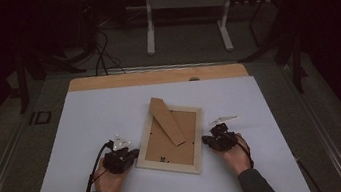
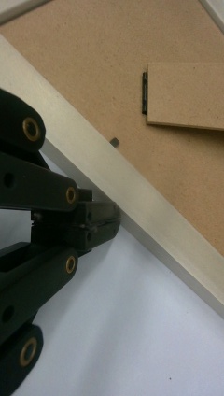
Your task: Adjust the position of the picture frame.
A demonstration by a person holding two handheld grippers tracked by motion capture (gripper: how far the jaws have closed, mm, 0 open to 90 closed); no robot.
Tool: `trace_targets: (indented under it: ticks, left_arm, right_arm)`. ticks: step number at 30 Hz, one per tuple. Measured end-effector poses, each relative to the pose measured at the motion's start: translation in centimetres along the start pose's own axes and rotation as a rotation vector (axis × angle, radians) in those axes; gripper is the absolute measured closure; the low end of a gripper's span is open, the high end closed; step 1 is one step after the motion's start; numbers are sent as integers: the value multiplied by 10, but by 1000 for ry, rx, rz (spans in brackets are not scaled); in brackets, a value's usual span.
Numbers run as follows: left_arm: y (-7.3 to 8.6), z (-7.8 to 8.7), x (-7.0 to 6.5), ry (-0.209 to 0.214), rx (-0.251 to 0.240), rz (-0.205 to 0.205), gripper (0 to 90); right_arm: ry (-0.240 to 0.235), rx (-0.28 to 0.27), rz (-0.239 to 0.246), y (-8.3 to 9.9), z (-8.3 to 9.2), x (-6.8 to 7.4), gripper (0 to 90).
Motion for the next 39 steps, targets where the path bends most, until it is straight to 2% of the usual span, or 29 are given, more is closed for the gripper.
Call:
trace_targets:
  ticks: [12,18,27,32,39]
  left_arm:
    - [2,1,-8,10,7,-15,900]
    - [2,0,-23,48,17,-56,900]
    - [2,-2,-45,88,27,-91,900]
    - [2,-4,-55,112,27,-102,900]
    - [2,-6,-67,152,35,-110,900]
  right_arm:
    - [12,5,0,-5,-3,0,900]
    - [20,-3,-16,-11,-3,-9,900]
    - [36,6,-37,-21,-4,-23,900]
    - [28,26,-50,-23,-10,-33,900]
    - [58,38,-29,-30,-13,-38,900]
Point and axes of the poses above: each handheld gripper's, and its own axes: z roughly backward along the jaws, y roughly out of its underside, x roughly to its left, the point moved 6 cm from there along -z, roughly forward along the jaws, and after that the axes turned 1 degree about -y, right-handed, at the moved point
